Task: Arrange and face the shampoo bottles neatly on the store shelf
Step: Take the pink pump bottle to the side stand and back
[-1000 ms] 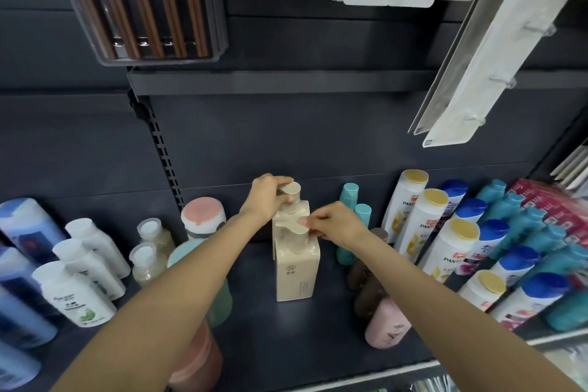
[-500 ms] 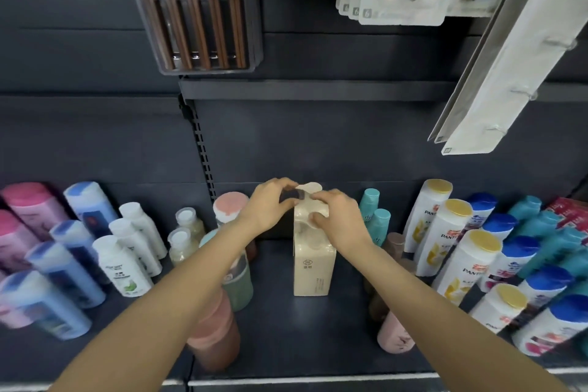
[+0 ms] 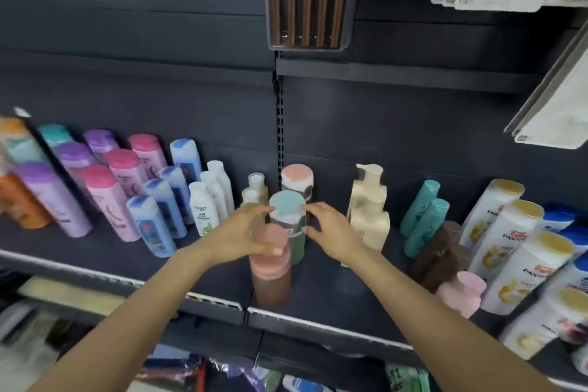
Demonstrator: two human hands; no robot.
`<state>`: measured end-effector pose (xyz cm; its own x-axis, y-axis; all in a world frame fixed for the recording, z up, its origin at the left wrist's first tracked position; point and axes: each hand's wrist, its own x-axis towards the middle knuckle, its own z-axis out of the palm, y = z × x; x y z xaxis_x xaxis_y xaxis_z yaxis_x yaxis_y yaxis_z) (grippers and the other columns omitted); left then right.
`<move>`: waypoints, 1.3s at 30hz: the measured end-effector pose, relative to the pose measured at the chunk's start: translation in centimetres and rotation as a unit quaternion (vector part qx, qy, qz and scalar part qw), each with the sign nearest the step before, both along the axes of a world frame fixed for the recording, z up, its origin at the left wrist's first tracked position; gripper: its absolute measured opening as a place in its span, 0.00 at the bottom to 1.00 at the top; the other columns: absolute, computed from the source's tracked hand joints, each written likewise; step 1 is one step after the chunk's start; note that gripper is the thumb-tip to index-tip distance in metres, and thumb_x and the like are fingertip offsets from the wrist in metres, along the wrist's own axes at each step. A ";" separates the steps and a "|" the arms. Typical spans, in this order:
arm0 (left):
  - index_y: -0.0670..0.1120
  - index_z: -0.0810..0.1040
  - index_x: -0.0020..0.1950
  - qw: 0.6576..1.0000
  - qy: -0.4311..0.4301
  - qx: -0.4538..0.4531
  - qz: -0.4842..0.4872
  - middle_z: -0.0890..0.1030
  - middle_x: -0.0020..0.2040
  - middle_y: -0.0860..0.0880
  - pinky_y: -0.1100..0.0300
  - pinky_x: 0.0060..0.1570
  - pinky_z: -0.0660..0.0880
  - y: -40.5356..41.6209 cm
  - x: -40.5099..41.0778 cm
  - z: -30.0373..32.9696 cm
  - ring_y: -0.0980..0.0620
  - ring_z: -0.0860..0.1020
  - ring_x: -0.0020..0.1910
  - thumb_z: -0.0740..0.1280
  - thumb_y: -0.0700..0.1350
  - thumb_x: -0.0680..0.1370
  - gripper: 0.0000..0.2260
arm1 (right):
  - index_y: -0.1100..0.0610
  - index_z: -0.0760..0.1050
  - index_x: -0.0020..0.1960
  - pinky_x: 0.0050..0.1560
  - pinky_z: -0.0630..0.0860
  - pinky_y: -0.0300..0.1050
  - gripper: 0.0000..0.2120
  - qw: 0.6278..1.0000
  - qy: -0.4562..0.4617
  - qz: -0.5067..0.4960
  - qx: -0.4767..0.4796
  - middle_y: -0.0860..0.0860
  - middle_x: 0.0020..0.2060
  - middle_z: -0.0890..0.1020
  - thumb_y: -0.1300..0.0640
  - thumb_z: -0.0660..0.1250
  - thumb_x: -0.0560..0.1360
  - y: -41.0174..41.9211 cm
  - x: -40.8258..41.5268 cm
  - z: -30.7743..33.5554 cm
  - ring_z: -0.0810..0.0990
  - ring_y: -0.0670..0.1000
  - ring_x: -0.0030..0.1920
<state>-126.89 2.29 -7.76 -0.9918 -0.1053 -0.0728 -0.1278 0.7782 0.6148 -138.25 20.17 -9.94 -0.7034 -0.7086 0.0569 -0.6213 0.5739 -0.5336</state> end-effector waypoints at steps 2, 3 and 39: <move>0.53 0.63 0.73 1.000 -0.019 -0.002 -0.013 0.67 0.69 0.55 0.56 0.68 0.64 -0.3 0.6 -0.7 0.56 0.65 0.67 0.73 0.66 0.58 0.47 | 0.55 0.60 0.75 0.72 0.58 0.45 0.26 1.000 0.002 0.013 0.020 0.51 0.74 0.61 0.58 0.63 0.78 -1.1 0.0 -0.2 0.60 0.52 0.73; 0.53 0.63 0.73 1.000 -0.019 -0.004 -0.018 0.69 0.68 0.54 0.56 0.68 0.65 -0.3 0.7 -1.1 0.55 0.67 0.66 0.73 0.65 0.59 0.45 | 0.54 0.58 0.76 0.73 0.55 0.44 0.27 0.999 0.004 0.021 0.033 0.50 0.75 0.58 0.58 0.62 0.79 -1.6 -0.1 -0.4 0.57 0.52 0.74; 0.51 0.72 0.66 0.986 0.053 0.102 0.117 0.70 0.59 0.51 0.63 0.58 0.65 -4.0 3.4 -3.3 0.55 0.70 0.58 0.71 0.38 0.70 0.26 | 0.53 0.63 0.73 0.66 0.62 0.37 0.32 0.993 -0.098 0.056 -0.024 0.50 0.67 0.70 0.59 0.71 0.72 -2.8 5.2 -5.3 0.68 0.49 0.68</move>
<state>-123.49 -1.66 -11.09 -0.9454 -0.3257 -0.0130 -0.2154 0.5942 0.7750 -133.09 17.39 -15.22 -0.6205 -0.7833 -0.0376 -0.5614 0.4772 -0.6761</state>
